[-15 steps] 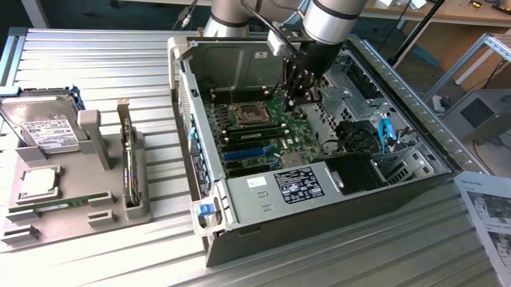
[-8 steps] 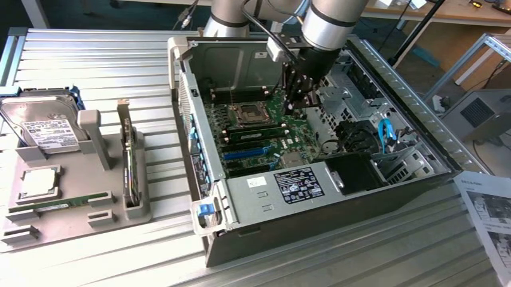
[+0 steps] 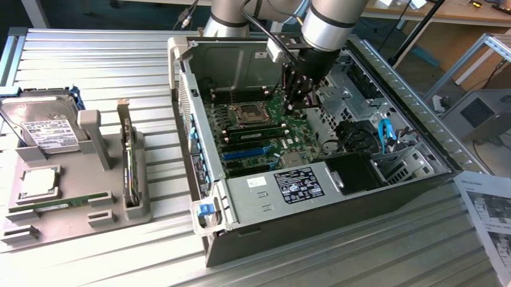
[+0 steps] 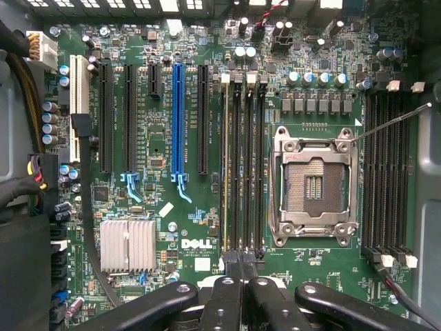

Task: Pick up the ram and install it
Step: 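Press down the ram until it locks into place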

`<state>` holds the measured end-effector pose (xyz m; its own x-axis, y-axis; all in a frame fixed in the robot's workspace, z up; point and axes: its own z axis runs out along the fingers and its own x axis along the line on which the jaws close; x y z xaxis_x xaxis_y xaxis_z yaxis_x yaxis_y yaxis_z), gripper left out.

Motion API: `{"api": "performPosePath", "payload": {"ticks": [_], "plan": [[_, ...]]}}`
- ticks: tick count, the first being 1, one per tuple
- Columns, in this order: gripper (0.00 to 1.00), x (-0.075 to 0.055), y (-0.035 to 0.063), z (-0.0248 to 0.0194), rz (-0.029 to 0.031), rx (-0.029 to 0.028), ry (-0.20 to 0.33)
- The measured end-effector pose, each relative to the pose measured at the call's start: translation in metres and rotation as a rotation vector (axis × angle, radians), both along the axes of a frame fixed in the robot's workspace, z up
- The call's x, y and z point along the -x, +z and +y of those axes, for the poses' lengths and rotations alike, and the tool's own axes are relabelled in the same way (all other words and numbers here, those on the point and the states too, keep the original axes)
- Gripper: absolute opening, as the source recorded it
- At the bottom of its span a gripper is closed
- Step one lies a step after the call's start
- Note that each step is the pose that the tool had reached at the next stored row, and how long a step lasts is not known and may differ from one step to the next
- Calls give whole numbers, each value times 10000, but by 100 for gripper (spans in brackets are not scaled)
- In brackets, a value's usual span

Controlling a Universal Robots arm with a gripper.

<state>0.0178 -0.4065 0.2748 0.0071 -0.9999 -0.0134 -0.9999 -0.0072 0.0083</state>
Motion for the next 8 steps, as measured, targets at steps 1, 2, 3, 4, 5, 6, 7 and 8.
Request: {"api": "performPosePath", "payload": {"ticks": [1, 2, 3, 4, 5, 6, 7, 8], "plan": [[11, 0, 0, 0, 0, 0, 0], [11, 0, 0, 0, 0, 0, 0], [11, 0, 0, 0, 0, 0, 0], [11, 0, -2, 0, 0, -1, 0], [11, 0, -8, 0, -1, -5, 0], [11, 0, -13, 0, -1, -3, 0], [11, 0, -17, 0, 0, 0, 0], [11, 0, -26, 0, 0, -1, 0]]}}
